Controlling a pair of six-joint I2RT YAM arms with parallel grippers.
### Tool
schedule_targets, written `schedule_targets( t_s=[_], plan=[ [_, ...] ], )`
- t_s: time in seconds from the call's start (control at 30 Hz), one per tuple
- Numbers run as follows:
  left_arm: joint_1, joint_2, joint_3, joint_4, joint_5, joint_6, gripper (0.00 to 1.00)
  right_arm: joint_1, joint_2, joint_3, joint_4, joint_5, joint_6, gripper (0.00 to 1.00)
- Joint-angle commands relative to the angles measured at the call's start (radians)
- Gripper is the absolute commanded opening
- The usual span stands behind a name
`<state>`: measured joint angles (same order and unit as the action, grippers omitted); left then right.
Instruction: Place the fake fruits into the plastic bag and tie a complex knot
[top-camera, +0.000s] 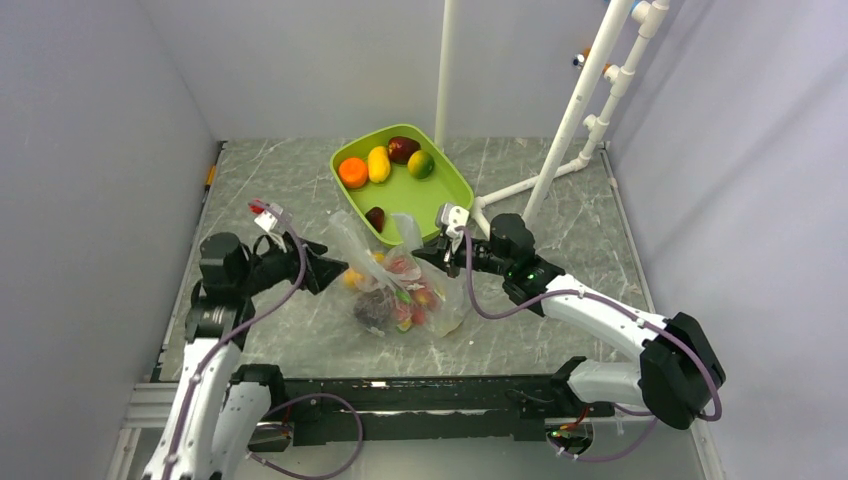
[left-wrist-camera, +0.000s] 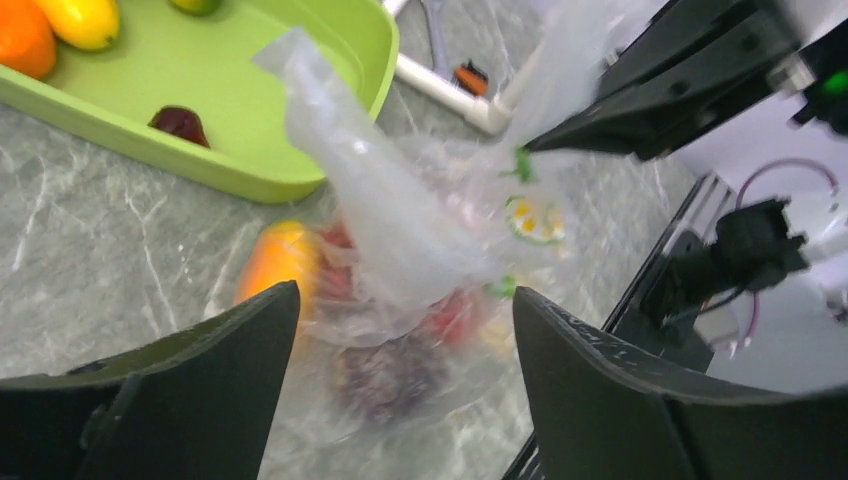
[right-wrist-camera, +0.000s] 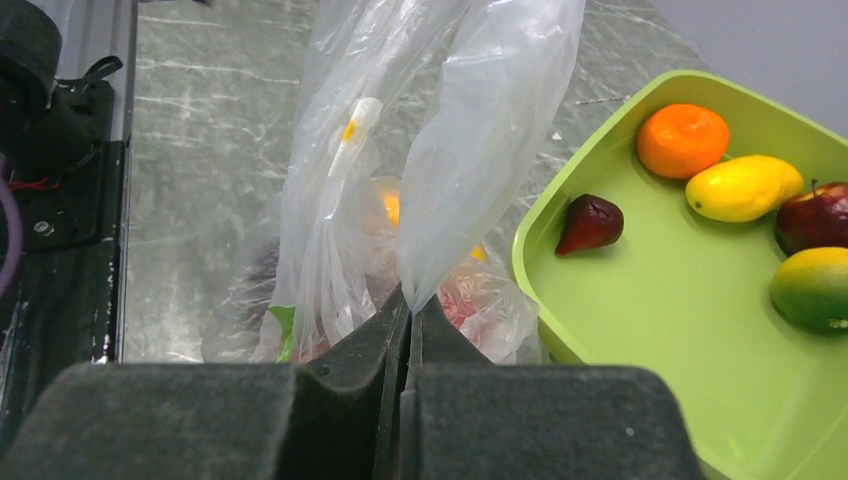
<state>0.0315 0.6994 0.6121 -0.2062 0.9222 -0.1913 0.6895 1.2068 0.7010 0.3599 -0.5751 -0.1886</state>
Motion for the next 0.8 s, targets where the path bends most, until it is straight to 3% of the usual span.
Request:
schedule_targets(
  t_s=[0.0,0.37,0.63,0.77],
  plan=[
    [-0.198,-0.103,0.101,-0.116,-0.504,-0.237,0.88,-0.004,0.015,0.023,0.042,0.031,0.018,0.0],
    [-0.562,0.135,0.272,-0.234,-1.0,-0.414,0.76,-0.004,0.012,0.023,0.045,0.057,0.018,0.0],
    [-0.645,0.258,0.376,-0.315,-1.114,-0.452,0.78,-0.004,0.024,0.024,0.06,0.054,0.014,0.0],
    [-0.667,0.318,0.419,-0.334,-1.133,-0.443,0.69,-0.004,0.03,0.031,0.06,0.056,0.015,0.0]
  ],
)
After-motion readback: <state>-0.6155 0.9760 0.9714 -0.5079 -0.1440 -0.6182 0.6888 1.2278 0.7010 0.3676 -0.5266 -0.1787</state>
